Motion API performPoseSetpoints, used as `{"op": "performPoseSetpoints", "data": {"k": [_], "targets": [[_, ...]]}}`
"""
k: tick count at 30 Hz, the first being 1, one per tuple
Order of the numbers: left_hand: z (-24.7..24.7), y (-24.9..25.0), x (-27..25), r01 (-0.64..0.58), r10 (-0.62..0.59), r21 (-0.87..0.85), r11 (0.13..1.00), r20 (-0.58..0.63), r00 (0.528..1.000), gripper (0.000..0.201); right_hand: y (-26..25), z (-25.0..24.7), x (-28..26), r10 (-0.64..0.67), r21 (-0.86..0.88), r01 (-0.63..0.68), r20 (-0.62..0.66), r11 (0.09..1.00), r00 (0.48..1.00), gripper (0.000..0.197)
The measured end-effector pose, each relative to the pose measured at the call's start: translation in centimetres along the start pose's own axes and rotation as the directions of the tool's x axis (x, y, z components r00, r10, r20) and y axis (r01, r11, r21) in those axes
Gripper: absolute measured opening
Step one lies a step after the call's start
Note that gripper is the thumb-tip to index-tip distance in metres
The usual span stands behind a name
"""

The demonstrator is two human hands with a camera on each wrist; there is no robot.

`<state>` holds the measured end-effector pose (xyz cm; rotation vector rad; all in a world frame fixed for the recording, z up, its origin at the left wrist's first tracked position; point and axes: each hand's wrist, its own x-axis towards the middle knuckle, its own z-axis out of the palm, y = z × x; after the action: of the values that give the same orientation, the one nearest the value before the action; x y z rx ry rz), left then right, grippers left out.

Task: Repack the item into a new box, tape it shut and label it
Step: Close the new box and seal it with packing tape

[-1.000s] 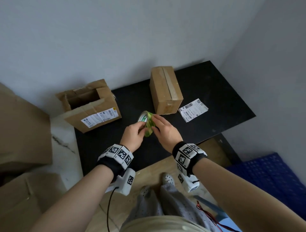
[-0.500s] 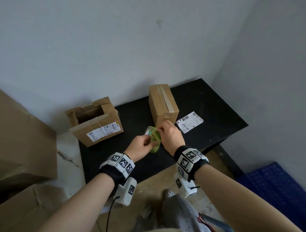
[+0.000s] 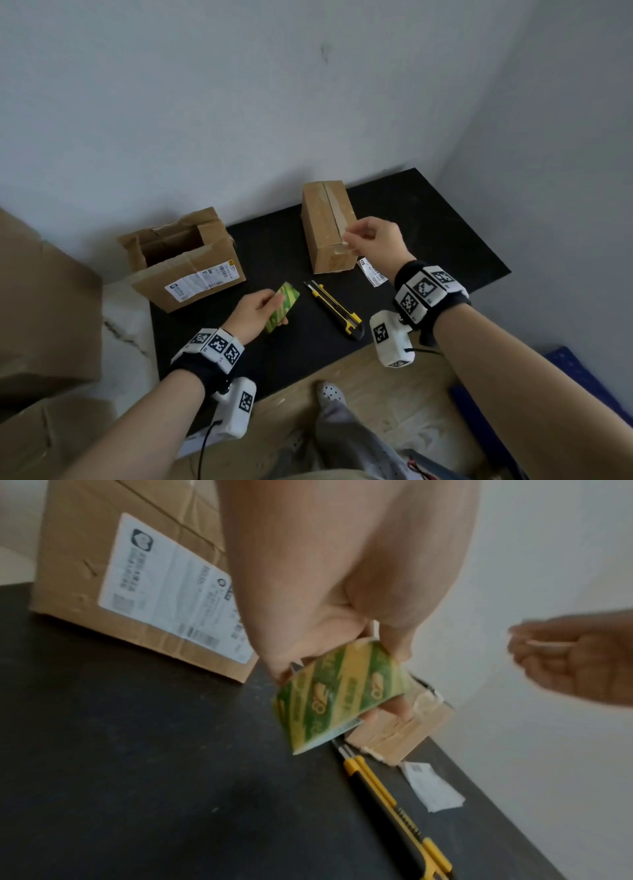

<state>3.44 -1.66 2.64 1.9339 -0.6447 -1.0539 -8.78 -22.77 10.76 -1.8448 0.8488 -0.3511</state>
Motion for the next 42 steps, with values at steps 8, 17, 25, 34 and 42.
{"op": "performPoseSetpoints", "data": {"k": [8,17,25,34,42], "targets": [[0.4,3.8,1.7,-0.129,0.127,-0.090,0.988,-0.032,0.991,0.022,2.0,2.1,1.1,0.028,0.150,-0.044,0.104,0.988,0.994,0.015],[0.8,5.1,3.4,-0.146,0.146,-0.131,0.981,-0.009,0.989,0.009,4.2,1.7,3.3,0.137,0.149,-0.126,-0.065,0.981,0.988,0.018],[1.4,4.8,4.4,-0.162,0.158,-0.063,0.985,-0.069,0.985,0.014,7.1,1.5,5.4,0.274,0.142,-0.245,-0.248,0.959,0.929,0.029],[1.4,4.9,4.8,-0.199,0.198,0.004,0.980,-0.096,0.975,0.016,7.3,1.4,5.8,0.258,0.084,-0.244,-0.288,0.966,0.922,0.021],[1.3,4.9,4.3,-0.225,0.222,-0.010,0.974,-0.112,0.969,0.018,7.4,1.5,5.7,0.206,-0.039,-0.227,-0.296,0.973,0.933,0.020]]}}
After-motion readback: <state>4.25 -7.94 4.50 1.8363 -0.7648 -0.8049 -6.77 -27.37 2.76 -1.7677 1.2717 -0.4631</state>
